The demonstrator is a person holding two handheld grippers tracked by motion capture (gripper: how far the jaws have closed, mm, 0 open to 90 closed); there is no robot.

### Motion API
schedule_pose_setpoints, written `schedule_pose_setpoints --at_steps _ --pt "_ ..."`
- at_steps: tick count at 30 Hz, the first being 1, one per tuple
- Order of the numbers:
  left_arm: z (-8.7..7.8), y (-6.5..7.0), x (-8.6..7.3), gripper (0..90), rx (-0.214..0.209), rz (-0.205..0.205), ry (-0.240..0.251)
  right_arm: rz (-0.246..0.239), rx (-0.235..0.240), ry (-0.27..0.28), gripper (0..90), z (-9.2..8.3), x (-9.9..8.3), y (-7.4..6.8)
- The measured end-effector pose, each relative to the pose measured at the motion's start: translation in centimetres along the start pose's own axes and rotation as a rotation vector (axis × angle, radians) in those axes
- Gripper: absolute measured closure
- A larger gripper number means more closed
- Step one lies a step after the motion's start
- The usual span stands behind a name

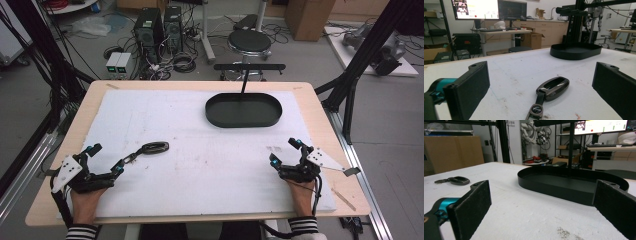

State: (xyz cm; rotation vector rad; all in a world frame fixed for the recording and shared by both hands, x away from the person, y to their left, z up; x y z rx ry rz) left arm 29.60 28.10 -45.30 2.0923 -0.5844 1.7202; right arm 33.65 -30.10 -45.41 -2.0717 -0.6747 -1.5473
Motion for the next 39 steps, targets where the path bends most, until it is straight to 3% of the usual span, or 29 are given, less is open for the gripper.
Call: schedule_pose_setpoints --at_steps 10,22,23,30,34,38,39 --pt "0.0 0.0 0.0 1.7 -0.003 0.003 0.0 0.004 0.0 -0.001 1.1 0.0 0.0 0.0" --pt "0.0 -0.3 0.1 1.7 -0.008 -0.03 0.003 -0.024 -0.01 0.0 1.1 0.1 0.0 -0.1" --pt "0.1 -0.4 0.2 1.7 -0.007 -0.021 -0.026 -0.026 -0.012 0.0 1.0 0.1 0.0 -0.1" --pt "0.0 -0.9 1.8 1.7 -0.043 0.032 -0.086 -0.011 -0.007 0.0 1.1 0.1 0.0 -0.1" --pt "0.5 -1.3 3.5 1.7 -0.065 0.098 -0.177 -0.014 -0.01 -0.002 1.1 0.1 0.0 -0.1" --pt "1.6 -1.7 5.5 1.7 -0.114 0.117 -0.314 -0.023 -0.011 0.0 1.1 0.1 0.0 -0.1" --pt "1.6 -1.7 5.5 1.7 -0.114 0.117 -0.314 -0.023 -0.011 0.0 1.1 0.1 0.0 -0.1"
Point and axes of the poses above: each handheld gripper's, and its own axes: z roughly forward along the jaws, x roughly out of its top, y roughly to its right, the point moved 4 cm from there along z, roughly forward along the jaws, and after that the axes turned 13 degrees about -y, right-handed, at the moved point
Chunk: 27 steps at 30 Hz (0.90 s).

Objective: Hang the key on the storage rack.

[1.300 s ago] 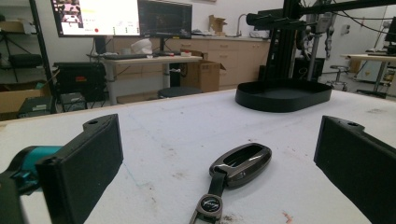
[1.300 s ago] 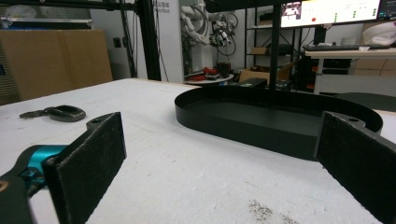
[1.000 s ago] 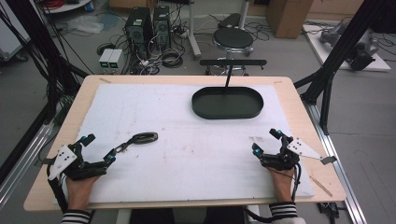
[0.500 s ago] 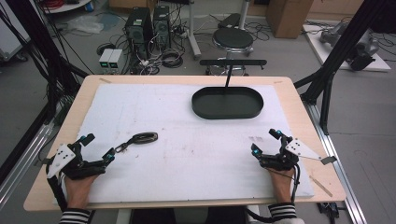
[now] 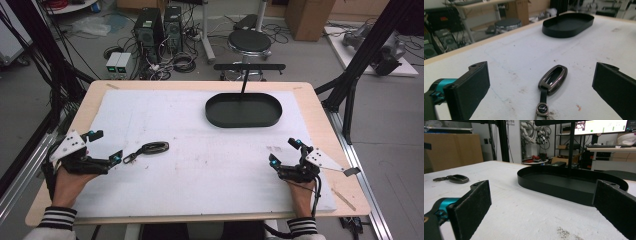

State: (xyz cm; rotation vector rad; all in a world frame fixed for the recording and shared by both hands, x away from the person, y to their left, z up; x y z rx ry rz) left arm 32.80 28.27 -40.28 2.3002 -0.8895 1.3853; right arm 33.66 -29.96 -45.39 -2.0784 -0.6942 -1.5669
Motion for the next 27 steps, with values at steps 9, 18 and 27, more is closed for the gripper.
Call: schedule_pose_setpoints --at_steps 9,18,27 --pt "1.7 -0.9 2.5 1.7 -0.045 0.077 -0.196 0.013 0.005 -0.002 1.1 0.0 0.0 0.0" --pt "4.0 -1.5 2.9 1.7 -0.1 0.155 -0.348 0.016 0.005 0.004 1.1 0.0 0.0 0.1" --pt "5.9 -1.3 3.0 1.7 -0.128 0.203 -0.476 0.023 0.009 0.004 1.1 -0.1 0.0 0.1"
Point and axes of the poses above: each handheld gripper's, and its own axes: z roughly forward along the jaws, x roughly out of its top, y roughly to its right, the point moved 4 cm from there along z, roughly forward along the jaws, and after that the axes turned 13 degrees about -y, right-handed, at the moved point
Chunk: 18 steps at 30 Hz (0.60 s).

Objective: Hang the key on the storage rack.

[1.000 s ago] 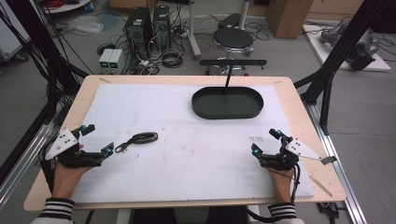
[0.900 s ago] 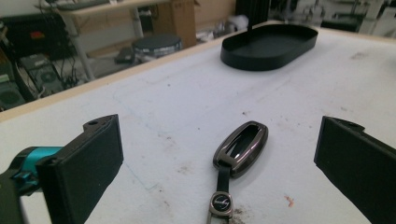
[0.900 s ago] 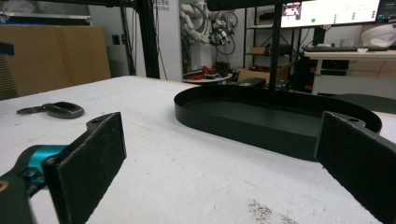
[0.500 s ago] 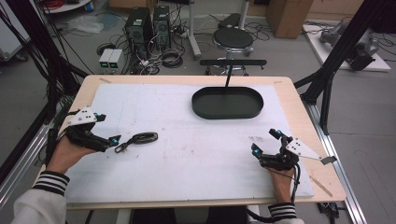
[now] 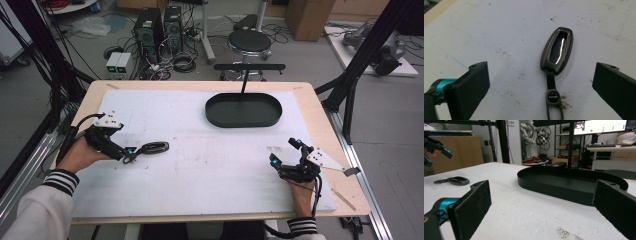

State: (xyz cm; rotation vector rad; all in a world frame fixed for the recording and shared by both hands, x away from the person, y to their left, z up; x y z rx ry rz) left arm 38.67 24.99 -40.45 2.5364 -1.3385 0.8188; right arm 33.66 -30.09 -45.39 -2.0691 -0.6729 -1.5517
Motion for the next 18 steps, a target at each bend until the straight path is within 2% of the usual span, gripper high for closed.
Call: schedule_pose_setpoints --at_steps 3,8,10,12,14,18 --pt "0.6 0.0 0.5 2.4 0.0 0.02 -0.052 -0.001 -0.003 -0.002 1.1 0.0 0.0 0.0" --pt "1.1 0.3 1.0 5.2 -0.022 0.027 -0.08 -0.001 -0.001 -0.002 1.1 0.0 0.0 0.0" --pt "1.5 0.3 0.9 10.6 -0.034 0.029 -0.105 0.0 0.0 0.0 1.1 0.0 0.0 0.0" --pt "1.7 0.3 0.9 10.7 -0.038 0.025 -0.118 -0.002 -0.001 0.001 1.1 0.0 0.0 0.0" --pt "2.1 0.3 0.7 11.9 -0.046 0.036 -0.159 -0.001 -0.002 0.0 1.1 0.0 0.0 0.0" --pt "2.5 0.5 0.6 14.1 -0.054 0.039 -0.192 0.004 -0.001 -0.001 1.1 0.0 0.0 0.0"
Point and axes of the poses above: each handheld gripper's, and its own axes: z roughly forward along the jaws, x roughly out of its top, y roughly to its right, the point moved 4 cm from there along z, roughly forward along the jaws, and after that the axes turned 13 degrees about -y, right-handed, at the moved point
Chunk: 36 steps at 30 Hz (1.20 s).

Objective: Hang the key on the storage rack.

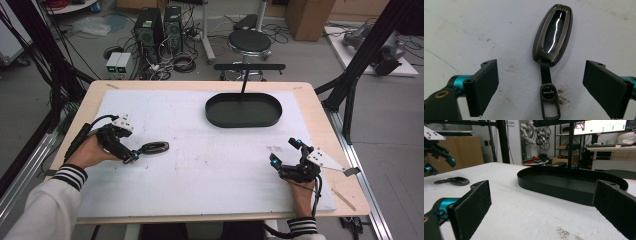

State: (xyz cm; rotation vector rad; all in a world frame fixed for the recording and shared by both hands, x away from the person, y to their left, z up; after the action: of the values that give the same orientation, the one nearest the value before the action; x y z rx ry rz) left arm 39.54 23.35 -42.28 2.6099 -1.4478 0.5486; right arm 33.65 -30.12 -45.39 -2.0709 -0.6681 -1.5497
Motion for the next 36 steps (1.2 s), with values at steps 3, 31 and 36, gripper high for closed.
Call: schedule_pose_setpoints --at_steps 3,31,36 --pt "0.3 0.1 0.0 15.4 -0.001 0.008 -0.042 0.001 0.0 0.0 1.0 0.0 0.0 0.0" --pt "2.3 0.6 0.4 45.5 -0.022 0.023 -0.179 0.006 0.001 0.001 1.0 0.0 0.0 0.1" --pt "2.4 0.6 0.6 52.6 -0.024 0.02 -0.181 0.006 0.002 0.002 1.1 0.0 0.0 0.1"
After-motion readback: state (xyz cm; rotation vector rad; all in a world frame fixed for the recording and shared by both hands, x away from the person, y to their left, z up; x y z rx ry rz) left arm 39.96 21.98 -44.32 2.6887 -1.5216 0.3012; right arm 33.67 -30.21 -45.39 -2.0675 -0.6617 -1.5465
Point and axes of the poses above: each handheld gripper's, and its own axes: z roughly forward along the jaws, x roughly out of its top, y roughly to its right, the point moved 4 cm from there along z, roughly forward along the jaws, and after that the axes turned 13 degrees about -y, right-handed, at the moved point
